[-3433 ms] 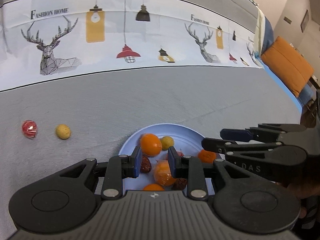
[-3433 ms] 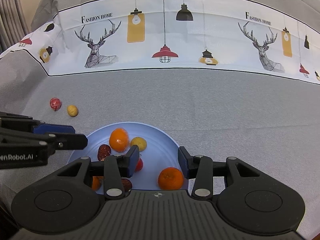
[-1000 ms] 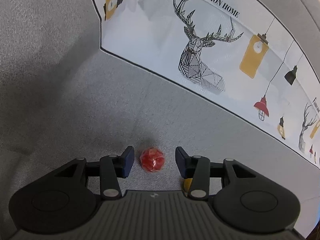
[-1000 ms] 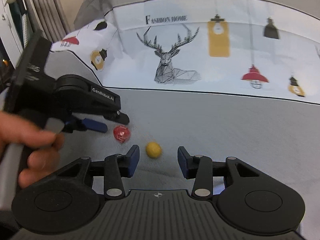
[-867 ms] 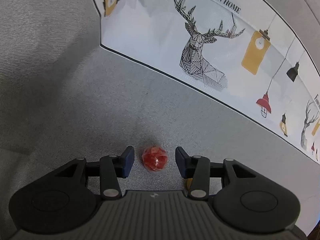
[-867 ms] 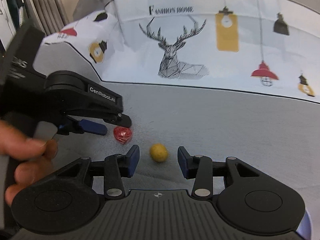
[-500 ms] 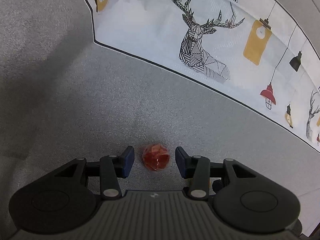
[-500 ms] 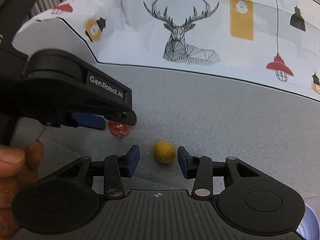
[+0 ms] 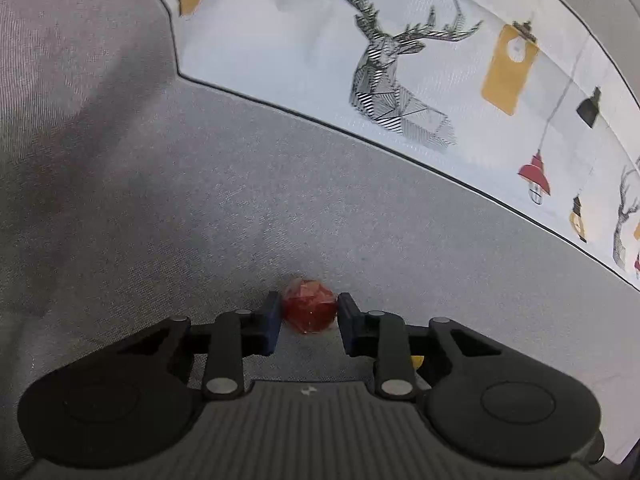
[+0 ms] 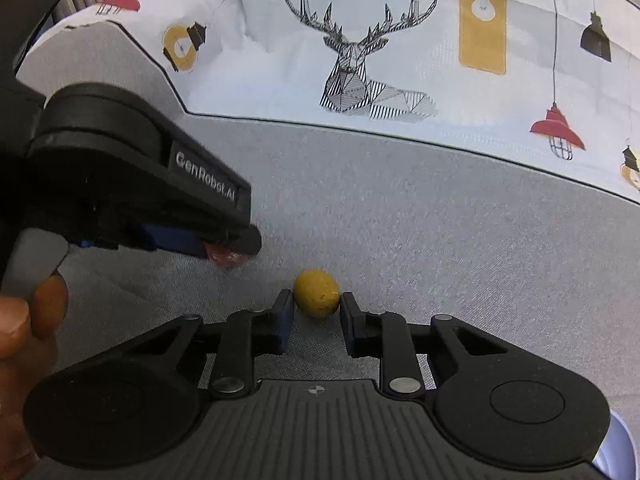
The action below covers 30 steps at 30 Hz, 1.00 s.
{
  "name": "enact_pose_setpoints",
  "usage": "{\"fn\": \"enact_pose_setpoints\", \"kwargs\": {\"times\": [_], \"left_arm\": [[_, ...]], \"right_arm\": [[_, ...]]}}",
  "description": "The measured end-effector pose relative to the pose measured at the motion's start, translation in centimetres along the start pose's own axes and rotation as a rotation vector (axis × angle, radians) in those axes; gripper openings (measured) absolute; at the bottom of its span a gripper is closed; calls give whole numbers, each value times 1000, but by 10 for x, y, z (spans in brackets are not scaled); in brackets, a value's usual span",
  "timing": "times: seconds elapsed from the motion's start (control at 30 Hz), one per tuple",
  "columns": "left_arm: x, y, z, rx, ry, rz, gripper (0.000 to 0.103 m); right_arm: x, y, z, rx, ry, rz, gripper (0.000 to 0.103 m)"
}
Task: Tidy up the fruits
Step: 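Grasp the red wrapped fruit with the left tool while the right tool grasps the yellow apple, then carry the red wrapped fruit with the left tool while the right tool carries the apple over the plate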
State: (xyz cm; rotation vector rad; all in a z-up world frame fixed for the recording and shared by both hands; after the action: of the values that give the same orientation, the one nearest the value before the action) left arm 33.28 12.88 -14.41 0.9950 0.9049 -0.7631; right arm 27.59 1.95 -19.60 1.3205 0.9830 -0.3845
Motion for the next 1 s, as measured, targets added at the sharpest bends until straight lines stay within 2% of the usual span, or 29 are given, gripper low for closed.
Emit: {"fn": "enact_pose_setpoints", "kwargs": {"times": [0.17,0.27,0.37,0.47,0.53,0.6,0.67,0.77,0.9,0.97,1.0], "left_arm": [[-19,0,8,27,-11,48,32],[-36,-2,9,9,-25,105,32],[-59,-10,14,2,-21,196,32],[-85,-21,33,75,-5,293,32],[-99,-28,42,97,12,313,32],[-120,-40,54,136,6,343,32],[-150,-63,70,222,-6,402,32],[-173,-96,86,299,-50,413,32],[-178,-135,90,335,-103,426,32],[-167,-153,81,333,-126,389,32],[-157,-158,75,315,-141,328,32]], "right_arm": [[-16,2,5,34,-6,41,26],[-32,2,12,58,-14,61,26],[-62,8,24,70,-48,103,26],[-101,9,37,85,-69,155,26],[-130,2,47,85,-89,189,26],[-158,-11,59,100,-99,218,27],[-182,-29,70,133,-107,243,26],[-207,-60,78,165,-108,277,26],[-224,-92,86,218,-120,306,26],[-232,-96,88,194,-141,334,26],[-233,-99,92,177,-158,330,26]]}}
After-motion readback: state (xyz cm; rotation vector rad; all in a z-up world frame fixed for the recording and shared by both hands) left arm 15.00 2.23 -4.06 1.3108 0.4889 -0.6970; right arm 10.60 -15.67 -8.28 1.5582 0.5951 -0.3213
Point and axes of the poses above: each gripper's, at about its wrist camera, not at the fingertips, and x roughly the way its jaws point, z to its right, y to its top, the point moved 7 cm from there along x, roughly the way its jaws point, and after that the axes turned 6 degrees about -x, right-handed, at the moved point
